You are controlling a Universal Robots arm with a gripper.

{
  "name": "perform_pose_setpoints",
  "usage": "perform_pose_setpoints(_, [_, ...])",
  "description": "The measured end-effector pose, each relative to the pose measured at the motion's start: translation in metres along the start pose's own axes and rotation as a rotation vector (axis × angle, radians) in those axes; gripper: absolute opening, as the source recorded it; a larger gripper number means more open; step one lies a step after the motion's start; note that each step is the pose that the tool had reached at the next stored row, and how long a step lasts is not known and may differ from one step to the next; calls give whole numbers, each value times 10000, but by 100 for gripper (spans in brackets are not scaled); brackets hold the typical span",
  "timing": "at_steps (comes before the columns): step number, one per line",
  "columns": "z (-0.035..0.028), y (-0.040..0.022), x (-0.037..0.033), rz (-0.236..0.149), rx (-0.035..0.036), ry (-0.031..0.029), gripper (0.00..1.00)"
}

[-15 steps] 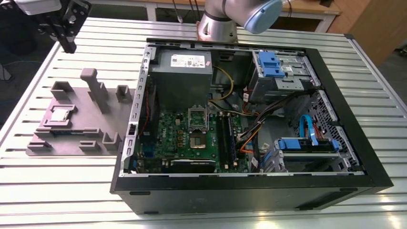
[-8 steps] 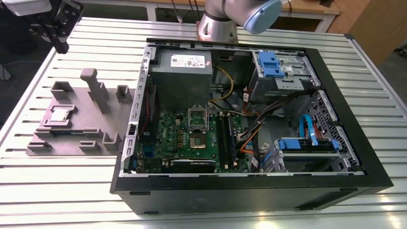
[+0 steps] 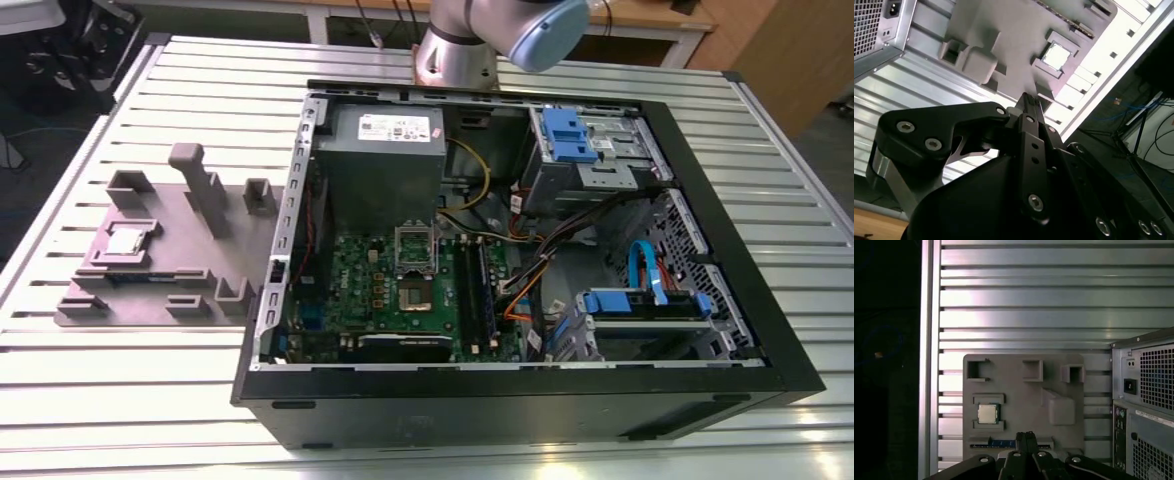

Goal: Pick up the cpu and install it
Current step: 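Reach for the cpu, then pick up the cpu and move it towards the insertion slot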

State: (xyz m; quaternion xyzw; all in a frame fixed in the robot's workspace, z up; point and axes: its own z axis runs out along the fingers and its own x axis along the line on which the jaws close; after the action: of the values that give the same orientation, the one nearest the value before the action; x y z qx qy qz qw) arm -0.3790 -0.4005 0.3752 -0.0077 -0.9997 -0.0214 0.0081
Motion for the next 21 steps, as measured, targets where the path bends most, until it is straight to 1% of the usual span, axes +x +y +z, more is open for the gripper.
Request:
perform_pose_setpoints(6, [22, -11, 230, -3, 0, 11, 11])
perform_pose_setpoints(8, [28, -12, 290, -2, 0, 19, 11])
perform_pose_setpoints(10, [33, -13, 335, -1, 0, 36, 11])
perform_pose_setpoints(11, [35, -13, 352, -1, 1, 44, 11])
perform_pose_setpoints(13, [35, -13, 356, -2, 0, 47, 11])
perform_pose_setpoints(15, [35, -14, 380, -1, 1, 47, 11])
perform_pose_setpoints(21, [35, -14, 384, -1, 1, 47, 11])
